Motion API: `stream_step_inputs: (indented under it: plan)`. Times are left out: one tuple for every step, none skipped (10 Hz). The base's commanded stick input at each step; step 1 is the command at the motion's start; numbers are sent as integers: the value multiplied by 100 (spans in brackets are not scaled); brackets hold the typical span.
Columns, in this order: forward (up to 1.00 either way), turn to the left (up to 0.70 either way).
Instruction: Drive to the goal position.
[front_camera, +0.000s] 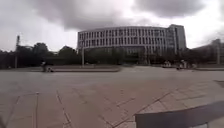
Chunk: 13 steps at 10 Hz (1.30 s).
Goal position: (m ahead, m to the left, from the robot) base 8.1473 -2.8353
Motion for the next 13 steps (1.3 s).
stream_step_inputs:
  plan:
    - [100,-40]
    - [100,-40]
    - [100,-40]
    - [100,-40]
    - [100,-40]
    - [100,-40]
    - [100,-40]
    - [100,-40]
    - [100,-40]
    - [100,-40]
    - [100,-40]
    - [100,-40]
    - [100,-40]
